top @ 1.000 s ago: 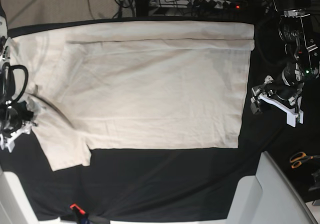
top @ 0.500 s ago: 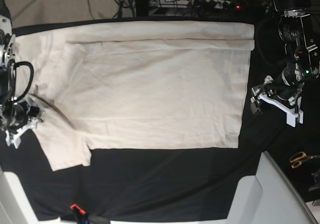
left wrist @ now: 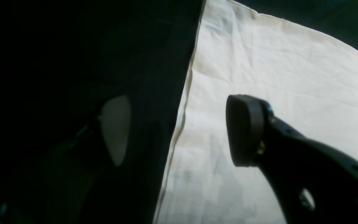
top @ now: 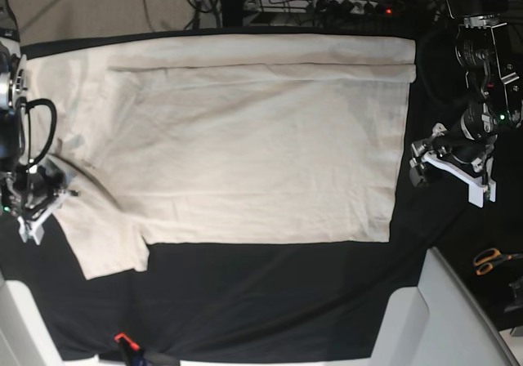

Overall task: Fold the T-shirt properly
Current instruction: 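Pinch the shirt's side edge near the sleeve with the right gripper, then move the left gripper to the shirt's opposite side edge and grasp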

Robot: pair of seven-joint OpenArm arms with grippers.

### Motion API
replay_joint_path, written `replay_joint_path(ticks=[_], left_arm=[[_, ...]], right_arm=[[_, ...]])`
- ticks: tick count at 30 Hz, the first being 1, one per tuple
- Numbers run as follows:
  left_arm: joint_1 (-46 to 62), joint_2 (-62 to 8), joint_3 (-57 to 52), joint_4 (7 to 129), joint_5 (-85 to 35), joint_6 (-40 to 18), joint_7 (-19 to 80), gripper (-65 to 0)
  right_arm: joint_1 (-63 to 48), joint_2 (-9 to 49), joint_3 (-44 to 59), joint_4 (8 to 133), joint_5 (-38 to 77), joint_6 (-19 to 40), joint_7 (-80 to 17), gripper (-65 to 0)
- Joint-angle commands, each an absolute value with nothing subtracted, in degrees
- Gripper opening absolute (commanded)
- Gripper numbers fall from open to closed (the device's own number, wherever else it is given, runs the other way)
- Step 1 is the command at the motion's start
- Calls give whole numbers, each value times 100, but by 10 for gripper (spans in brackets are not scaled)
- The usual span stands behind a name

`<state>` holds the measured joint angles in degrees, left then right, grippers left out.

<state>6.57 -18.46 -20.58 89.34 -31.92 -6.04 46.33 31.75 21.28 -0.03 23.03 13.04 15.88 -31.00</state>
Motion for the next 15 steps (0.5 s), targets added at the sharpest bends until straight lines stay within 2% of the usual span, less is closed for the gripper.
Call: replay_joint_path(ticks=[1, 6, 15], left_arm=[[602, -1956, -2097, 9024, -3248, -637, 4523, -193], [602, -1956, -2097, 9024, -3248, -637, 4523, -193], [532, -1956, -2097, 8927, -3248, -637, 4523, -193]], right_arm=[[3345, 2211, -13, 2378, 1279, 1587, -3037, -497], [3345, 2211, -22, 2413, 1270, 1587, -2835, -567], [3345, 2246, -31, 2422, 1270, 1587, -2800, -572]])
